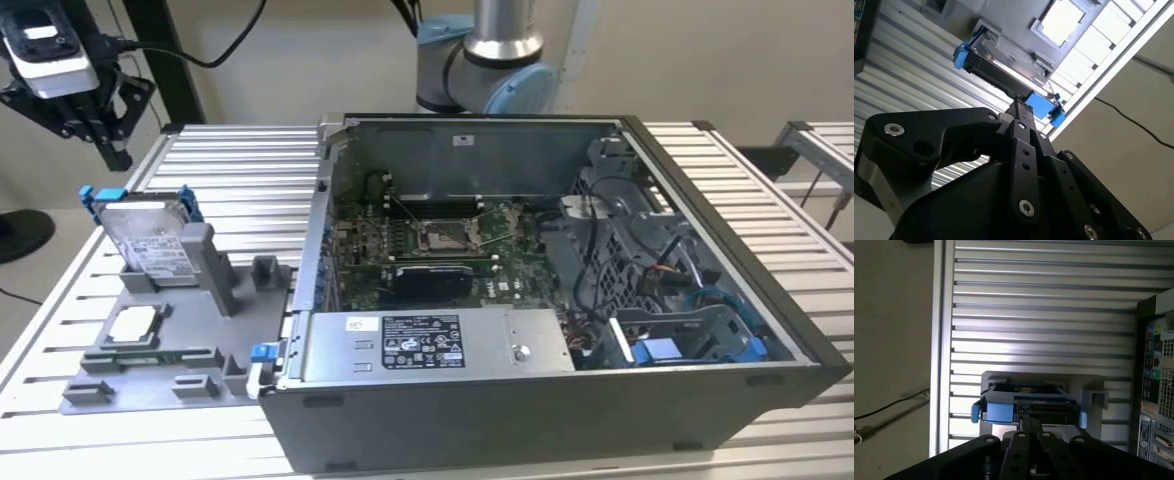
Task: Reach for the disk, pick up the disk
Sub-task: 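Reach for the disk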
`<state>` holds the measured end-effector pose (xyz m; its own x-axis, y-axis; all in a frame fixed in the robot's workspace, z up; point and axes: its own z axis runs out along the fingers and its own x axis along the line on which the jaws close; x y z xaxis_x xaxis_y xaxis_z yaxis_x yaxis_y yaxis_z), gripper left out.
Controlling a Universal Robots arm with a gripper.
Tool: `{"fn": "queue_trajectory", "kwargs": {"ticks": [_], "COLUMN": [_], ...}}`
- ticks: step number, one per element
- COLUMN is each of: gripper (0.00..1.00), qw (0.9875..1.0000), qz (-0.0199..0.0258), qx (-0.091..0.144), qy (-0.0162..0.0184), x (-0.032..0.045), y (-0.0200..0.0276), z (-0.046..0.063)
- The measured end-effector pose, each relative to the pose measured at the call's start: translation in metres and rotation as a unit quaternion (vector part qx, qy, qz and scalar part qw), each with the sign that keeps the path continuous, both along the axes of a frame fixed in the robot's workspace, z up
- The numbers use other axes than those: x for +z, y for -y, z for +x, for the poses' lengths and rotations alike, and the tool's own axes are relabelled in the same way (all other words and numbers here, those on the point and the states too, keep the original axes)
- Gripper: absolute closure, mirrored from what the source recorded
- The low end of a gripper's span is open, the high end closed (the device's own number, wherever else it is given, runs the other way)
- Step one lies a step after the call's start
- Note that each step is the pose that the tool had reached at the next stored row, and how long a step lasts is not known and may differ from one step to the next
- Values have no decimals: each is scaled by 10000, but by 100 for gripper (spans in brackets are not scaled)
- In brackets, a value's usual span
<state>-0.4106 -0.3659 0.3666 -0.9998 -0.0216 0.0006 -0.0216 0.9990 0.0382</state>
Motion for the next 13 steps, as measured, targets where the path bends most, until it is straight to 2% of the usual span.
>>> {"fn": "queue_trajectory", "kwargs": {"ticks": [5, 13], "gripper": [100, 100], "qw": [10000, 10000], "qz": [0, 0], "qx": [3, 3], "qy": [0, 0], "x": [-2, -4], "y": [25, 139], "z": [-86, -142]}}
